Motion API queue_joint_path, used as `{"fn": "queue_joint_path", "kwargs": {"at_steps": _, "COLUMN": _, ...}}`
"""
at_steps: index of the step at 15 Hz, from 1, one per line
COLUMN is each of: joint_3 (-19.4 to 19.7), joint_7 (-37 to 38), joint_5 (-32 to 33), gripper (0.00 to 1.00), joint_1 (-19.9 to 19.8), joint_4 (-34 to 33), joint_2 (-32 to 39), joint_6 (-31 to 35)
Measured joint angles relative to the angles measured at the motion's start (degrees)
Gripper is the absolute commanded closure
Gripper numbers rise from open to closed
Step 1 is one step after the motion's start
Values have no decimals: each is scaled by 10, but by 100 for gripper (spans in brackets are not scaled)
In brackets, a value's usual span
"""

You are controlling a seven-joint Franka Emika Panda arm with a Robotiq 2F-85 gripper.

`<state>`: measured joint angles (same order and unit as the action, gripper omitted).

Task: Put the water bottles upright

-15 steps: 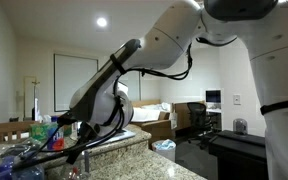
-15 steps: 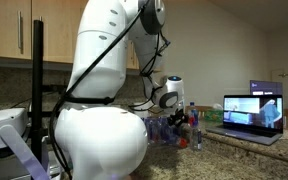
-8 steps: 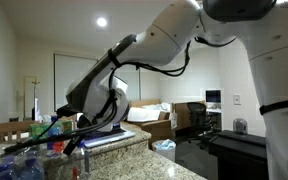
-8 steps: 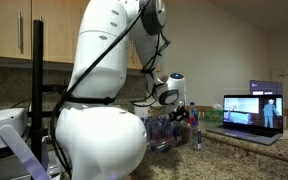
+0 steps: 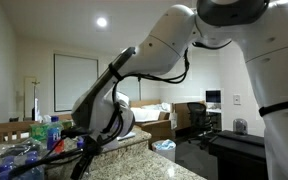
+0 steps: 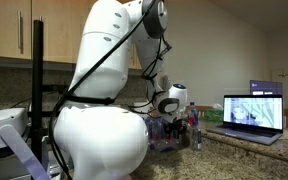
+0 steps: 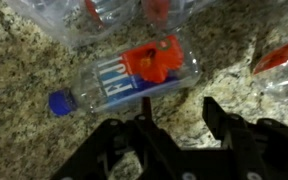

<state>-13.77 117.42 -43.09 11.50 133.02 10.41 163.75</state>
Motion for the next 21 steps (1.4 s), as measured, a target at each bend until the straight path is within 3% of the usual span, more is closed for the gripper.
{"fn": "queue_joint_path", "kwargs": {"at_steps": 2, "joint_3": 2, "joint_7": 35, "joint_5": 3, "gripper": 2, "joint_1": 18, "joint_4": 18, "joint_2": -2, "joint_6": 3}}
{"fn": "queue_joint_path", "kwargs": {"at_steps": 3, "joint_3": 4, "joint_7": 60, "joint_5": 11, "gripper": 19, "joint_1": 29, "joint_4": 26, "joint_2": -6, "joint_6": 9}}
{"fn": "queue_joint_path", "kwargs": {"at_steps": 6, "joint_3": 4, "joint_7": 67, "joint_5": 14, "gripper": 1, "joint_1": 37, "joint_4": 27, "joint_2": -6, "joint_6": 10}}
{"fn": "queue_joint_path", "kwargs": {"at_steps": 10, "joint_3": 5, "joint_7": 66, "joint_5": 10, "gripper": 0, "joint_1": 35, "joint_4": 26, "joint_2": -2, "joint_6": 16}}
{"fn": "queue_joint_path", "kwargs": {"at_steps": 13, "joint_3": -25, "joint_7": 58, "joint_5": -22, "gripper": 0, "joint_1": 48, "joint_4": 26, "joint_2": 6, "joint_6": 87}}
{"fn": "queue_joint_path", "kwargs": {"at_steps": 16, "joint_3": -47, "joint_7": 100, "joint_5": -48, "gripper": 0, "joint_1": 93, "joint_4": 27, "joint_2": 8, "joint_6": 193}}
{"fn": "queue_joint_path", "kwargs": {"at_steps": 19, "joint_3": -33, "joint_7": 164, "joint_5": -73, "gripper": 0, "joint_1": 148, "joint_4": 33, "joint_2": 17, "joint_6": 289}}
{"fn": "queue_joint_path", "kwargs": {"at_steps": 21, "joint_3": -10, "joint_7": 174, "joint_5": -120, "gripper": 0, "joint_1": 173, "joint_4": 45, "joint_2": 17, "joint_6": 313}}
